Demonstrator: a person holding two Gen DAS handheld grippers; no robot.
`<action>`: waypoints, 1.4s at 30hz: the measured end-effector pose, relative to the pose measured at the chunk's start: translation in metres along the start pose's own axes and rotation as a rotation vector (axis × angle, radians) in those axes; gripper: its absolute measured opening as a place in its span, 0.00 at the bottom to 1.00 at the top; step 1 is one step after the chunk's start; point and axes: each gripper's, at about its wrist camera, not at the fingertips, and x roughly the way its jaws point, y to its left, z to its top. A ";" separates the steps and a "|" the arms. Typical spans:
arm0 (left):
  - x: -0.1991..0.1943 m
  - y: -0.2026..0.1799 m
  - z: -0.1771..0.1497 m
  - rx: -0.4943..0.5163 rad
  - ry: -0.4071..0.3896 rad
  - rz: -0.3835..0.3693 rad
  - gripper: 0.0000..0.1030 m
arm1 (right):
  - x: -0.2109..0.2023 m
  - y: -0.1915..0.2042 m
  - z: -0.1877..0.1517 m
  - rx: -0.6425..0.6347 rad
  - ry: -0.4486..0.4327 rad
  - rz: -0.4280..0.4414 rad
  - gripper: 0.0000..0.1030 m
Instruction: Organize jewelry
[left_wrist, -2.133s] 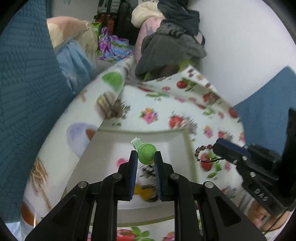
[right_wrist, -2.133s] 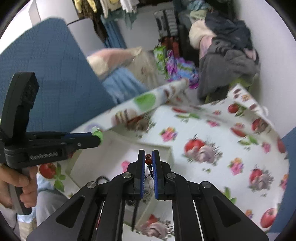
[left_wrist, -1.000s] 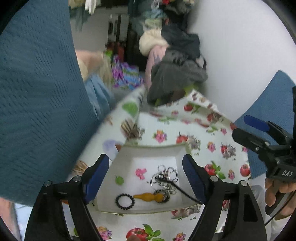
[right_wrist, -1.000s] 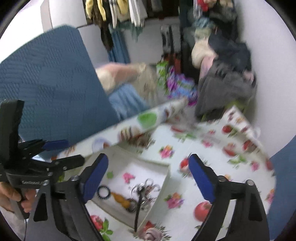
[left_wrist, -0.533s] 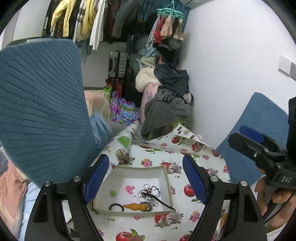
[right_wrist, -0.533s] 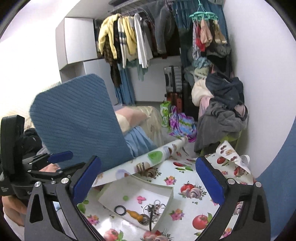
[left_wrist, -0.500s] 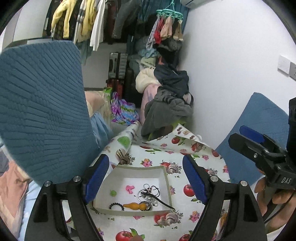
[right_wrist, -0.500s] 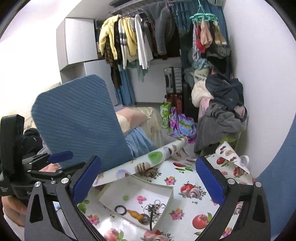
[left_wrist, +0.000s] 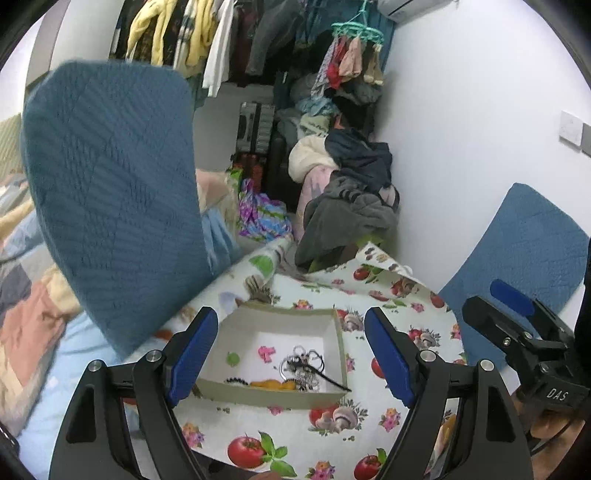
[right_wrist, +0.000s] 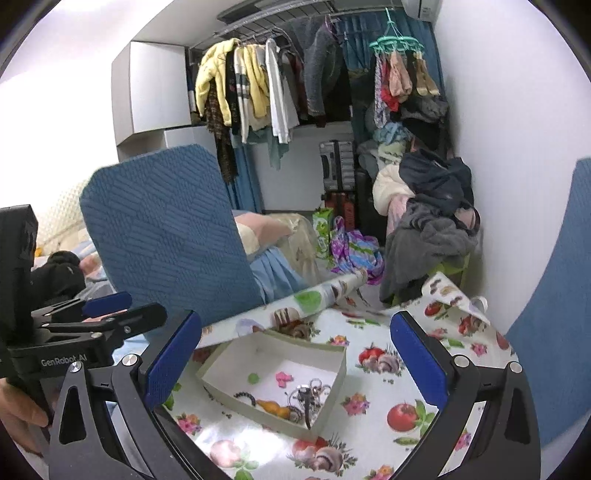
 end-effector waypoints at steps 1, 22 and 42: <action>0.003 0.001 -0.004 -0.001 0.006 0.002 0.80 | 0.001 -0.001 -0.004 0.014 0.008 -0.004 1.00; 0.041 0.009 -0.043 0.053 0.083 0.017 0.80 | 0.028 -0.014 -0.075 0.099 0.156 -0.095 1.00; 0.042 0.002 -0.042 0.076 0.101 -0.006 0.80 | 0.026 -0.023 -0.074 0.118 0.147 -0.132 1.00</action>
